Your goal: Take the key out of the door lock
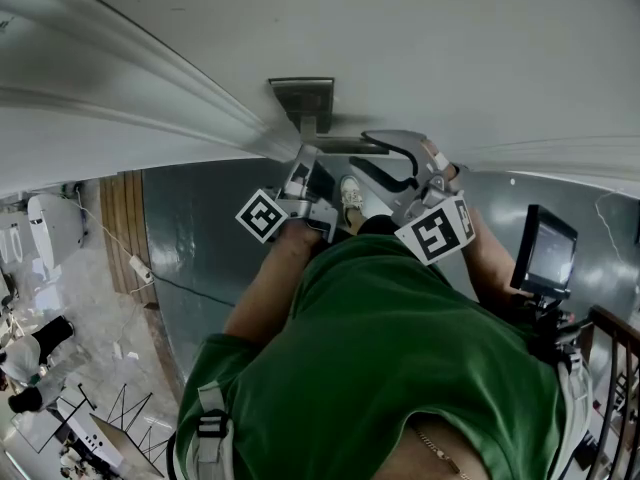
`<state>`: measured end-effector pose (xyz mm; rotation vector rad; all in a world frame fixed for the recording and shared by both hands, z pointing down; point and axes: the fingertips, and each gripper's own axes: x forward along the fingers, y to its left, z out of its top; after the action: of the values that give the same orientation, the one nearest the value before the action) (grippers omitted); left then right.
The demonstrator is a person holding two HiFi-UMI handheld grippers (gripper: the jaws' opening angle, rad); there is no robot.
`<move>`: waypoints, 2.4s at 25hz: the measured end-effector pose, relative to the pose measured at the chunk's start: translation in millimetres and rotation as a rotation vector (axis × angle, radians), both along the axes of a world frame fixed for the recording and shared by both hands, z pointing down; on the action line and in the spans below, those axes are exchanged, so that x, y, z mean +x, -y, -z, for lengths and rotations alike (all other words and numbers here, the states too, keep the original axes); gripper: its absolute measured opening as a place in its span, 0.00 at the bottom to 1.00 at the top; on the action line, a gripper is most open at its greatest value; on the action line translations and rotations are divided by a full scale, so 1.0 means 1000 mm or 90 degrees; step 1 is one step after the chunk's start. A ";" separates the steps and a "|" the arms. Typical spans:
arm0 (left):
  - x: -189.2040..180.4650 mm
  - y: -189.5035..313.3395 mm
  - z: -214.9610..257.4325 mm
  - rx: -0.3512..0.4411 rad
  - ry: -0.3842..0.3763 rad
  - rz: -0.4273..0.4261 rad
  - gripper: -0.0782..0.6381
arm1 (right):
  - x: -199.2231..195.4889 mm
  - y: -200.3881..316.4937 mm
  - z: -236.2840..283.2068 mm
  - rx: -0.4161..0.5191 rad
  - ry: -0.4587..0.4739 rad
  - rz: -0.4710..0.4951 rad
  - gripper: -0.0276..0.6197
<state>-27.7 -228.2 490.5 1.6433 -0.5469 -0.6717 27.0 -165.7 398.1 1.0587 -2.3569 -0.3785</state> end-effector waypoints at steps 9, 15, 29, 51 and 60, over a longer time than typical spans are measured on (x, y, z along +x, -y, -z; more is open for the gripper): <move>-0.002 0.000 -0.005 -0.033 0.018 -0.002 0.15 | 0.000 0.002 -0.002 0.001 -0.003 -0.006 0.29; 0.000 0.002 -0.002 -0.012 0.010 -0.006 0.15 | 0.001 0.002 0.000 0.001 -0.003 -0.002 0.29; -0.004 -0.011 -0.003 -0.034 0.009 -0.015 0.14 | -0.001 0.003 0.000 0.001 -0.004 -0.001 0.29; -0.021 -0.020 0.005 0.020 0.030 0.008 0.14 | 0.005 0.004 0.009 0.038 0.033 -0.002 0.29; -0.027 -0.021 0.017 0.050 0.044 0.023 0.15 | 0.011 0.006 0.013 0.040 0.097 -0.030 0.28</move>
<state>-54.4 -207.2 473.3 1.7383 -0.6080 -0.6727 37.7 -171.6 385.2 1.2081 -2.4628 -0.3687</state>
